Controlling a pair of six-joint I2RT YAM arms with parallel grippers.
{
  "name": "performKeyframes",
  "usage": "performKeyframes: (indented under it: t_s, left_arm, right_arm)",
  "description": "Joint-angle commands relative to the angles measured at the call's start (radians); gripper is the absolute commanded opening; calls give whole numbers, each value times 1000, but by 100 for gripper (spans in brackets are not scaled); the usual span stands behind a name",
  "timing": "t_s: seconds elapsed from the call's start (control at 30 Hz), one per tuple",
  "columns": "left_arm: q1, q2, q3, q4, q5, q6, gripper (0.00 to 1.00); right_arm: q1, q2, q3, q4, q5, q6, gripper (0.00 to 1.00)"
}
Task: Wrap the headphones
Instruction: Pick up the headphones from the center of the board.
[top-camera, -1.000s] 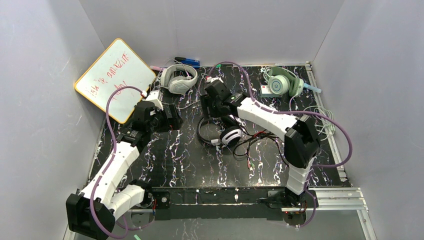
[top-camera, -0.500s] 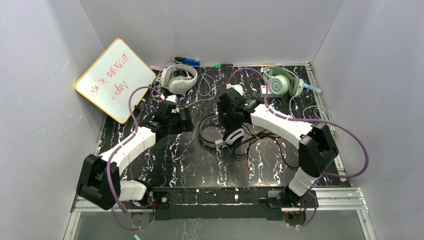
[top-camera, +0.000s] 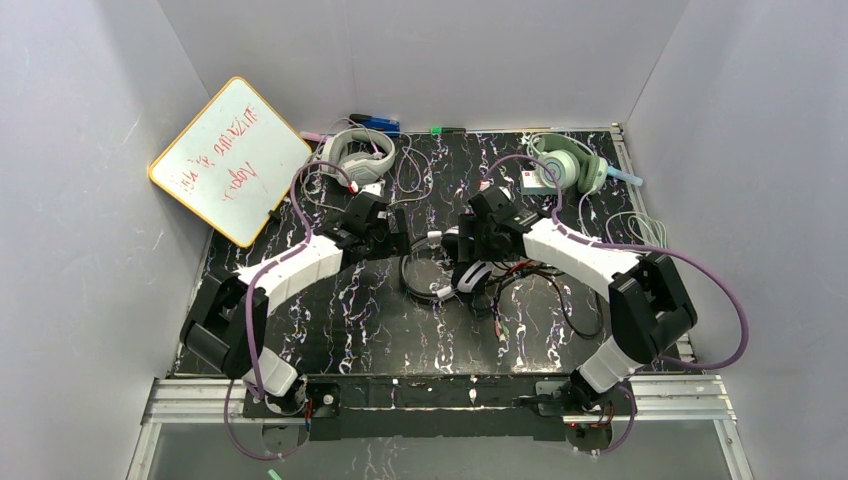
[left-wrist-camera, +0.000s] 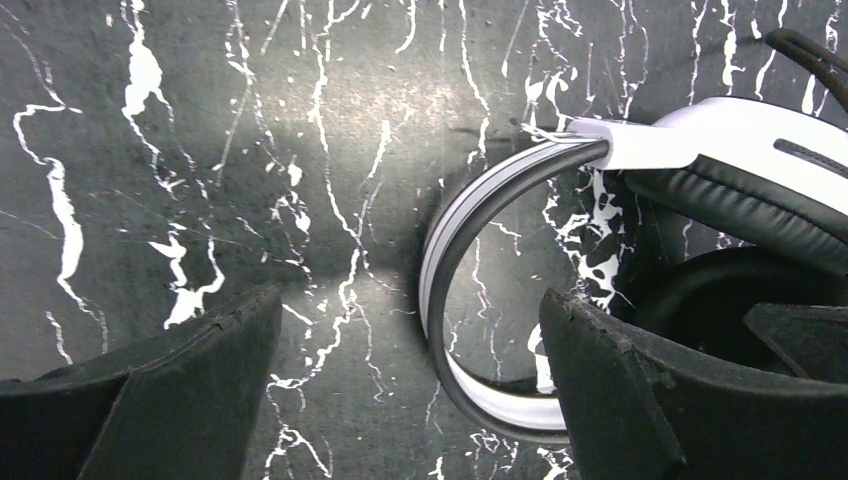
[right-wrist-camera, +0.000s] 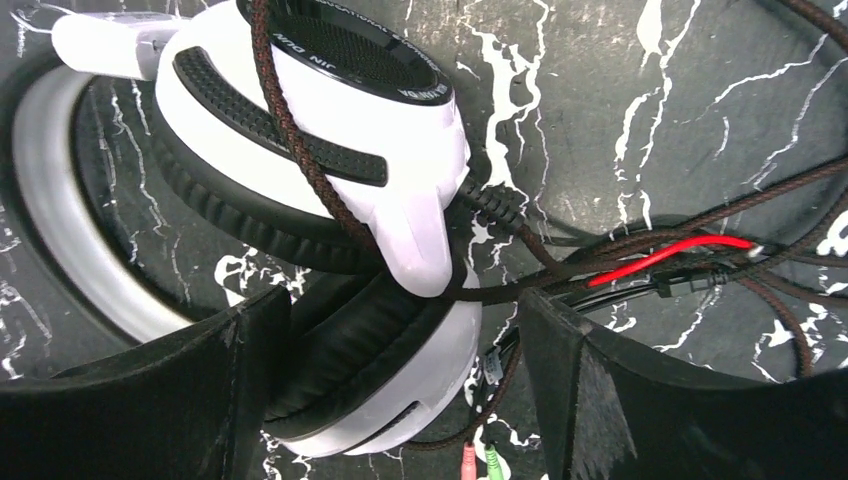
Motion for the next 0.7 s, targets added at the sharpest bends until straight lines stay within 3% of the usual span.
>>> performKeyframes:
  t_s: [0.0, 0.27, 0.67]
  left_arm:
    - [-44, -3, 2, 0, -64, -76, 97]
    - [-110, -1, -31, 12, -114, -162, 91]
    - [-185, -44, -126, 57, -161, -355, 85]
  right_arm:
    - [-41, -48, -43, 60, -121, 5, 89]
    - [-154, -54, -116, 141, -364, 19, 81]
    - [-250, -47, -161, 192, -515, 40, 75]
